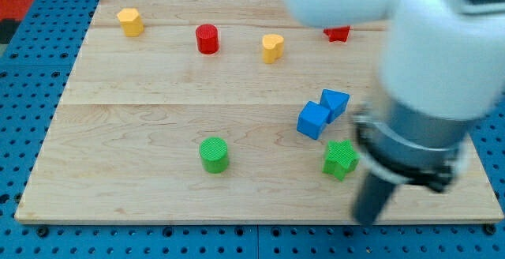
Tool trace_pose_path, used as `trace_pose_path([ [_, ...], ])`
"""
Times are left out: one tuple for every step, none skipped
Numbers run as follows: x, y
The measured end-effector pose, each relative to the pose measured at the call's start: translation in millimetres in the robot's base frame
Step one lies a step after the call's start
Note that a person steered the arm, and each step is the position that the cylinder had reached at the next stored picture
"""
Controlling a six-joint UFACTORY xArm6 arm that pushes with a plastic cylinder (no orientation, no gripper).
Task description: Separate the green star from green circle
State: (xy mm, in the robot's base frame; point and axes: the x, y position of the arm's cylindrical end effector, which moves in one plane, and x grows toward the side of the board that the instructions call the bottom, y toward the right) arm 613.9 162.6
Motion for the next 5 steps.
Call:
trace_pose_path([
  [-17, 63],
  [-17, 71],
  [-17, 77],
  [-17, 62],
  [-29, 34],
])
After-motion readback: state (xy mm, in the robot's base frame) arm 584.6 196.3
